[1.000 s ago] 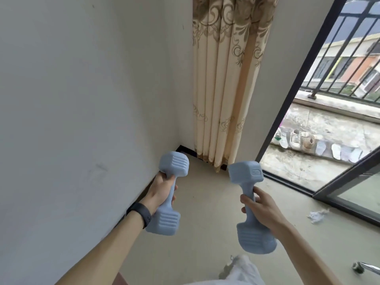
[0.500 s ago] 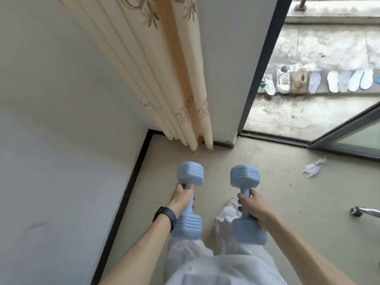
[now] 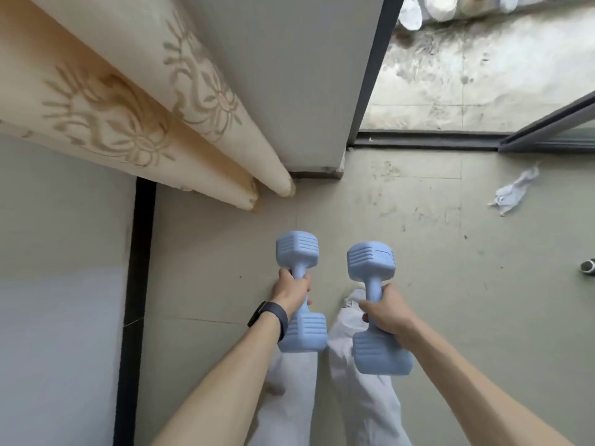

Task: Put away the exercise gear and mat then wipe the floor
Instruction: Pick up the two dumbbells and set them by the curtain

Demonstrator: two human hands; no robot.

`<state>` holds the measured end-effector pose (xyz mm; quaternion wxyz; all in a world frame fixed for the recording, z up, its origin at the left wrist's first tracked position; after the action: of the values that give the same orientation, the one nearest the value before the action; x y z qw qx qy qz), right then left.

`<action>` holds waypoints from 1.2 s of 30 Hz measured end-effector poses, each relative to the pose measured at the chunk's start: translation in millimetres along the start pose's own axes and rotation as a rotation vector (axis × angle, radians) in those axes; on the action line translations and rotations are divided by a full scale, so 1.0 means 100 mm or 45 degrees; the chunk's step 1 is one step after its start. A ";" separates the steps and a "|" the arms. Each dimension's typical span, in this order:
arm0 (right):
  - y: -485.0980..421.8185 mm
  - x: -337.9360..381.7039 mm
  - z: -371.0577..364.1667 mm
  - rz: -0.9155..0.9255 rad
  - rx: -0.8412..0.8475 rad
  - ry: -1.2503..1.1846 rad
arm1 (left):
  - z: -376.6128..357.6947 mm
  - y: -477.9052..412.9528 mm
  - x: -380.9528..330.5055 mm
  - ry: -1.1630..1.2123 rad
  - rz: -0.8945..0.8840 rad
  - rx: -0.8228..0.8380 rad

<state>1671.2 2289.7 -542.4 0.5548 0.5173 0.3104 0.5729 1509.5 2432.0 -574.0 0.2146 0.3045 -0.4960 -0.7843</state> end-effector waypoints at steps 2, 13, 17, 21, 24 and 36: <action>-0.54 -0.17 -0.15 -0.068 0.012 0.019 | -0.15 -0.49 0.04 -0.094 -0.038 -0.013; -2.78 -0.49 -0.90 0.009 -0.163 0.000 | -0.69 -2.71 0.25 -0.329 -0.156 -0.002; -3.34 -0.28 -1.04 0.118 -0.211 -0.014 | -0.76 -3.19 0.06 -0.266 -0.222 -0.042; -3.79 0.13 -1.10 0.212 -0.241 -0.049 | -0.82 -3.56 -0.24 -0.176 -0.318 -0.098; -4.07 0.45 -1.10 0.274 -0.273 -0.089 | -0.85 -3.76 -0.48 -0.139 -0.387 -0.102; -4.49 0.95 -1.12 0.378 -0.364 0.024 | -0.76 -4.17 -0.81 -0.086 -0.391 -0.153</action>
<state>1722.1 2490.9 -966.9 0.5290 0.4681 0.1515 0.6915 1606.4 2607.8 -955.8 0.0932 0.3367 -0.4030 -0.8459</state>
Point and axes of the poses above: each hand's wrist, its own y-axis away from the middle knuckle, its own z-axis out of the back of the hand, x = y × z, the point moved 5 cm from there along -y, towards the middle knuckle, and after that the axes turned 4 degrees about -x, right-handed, at the moved point
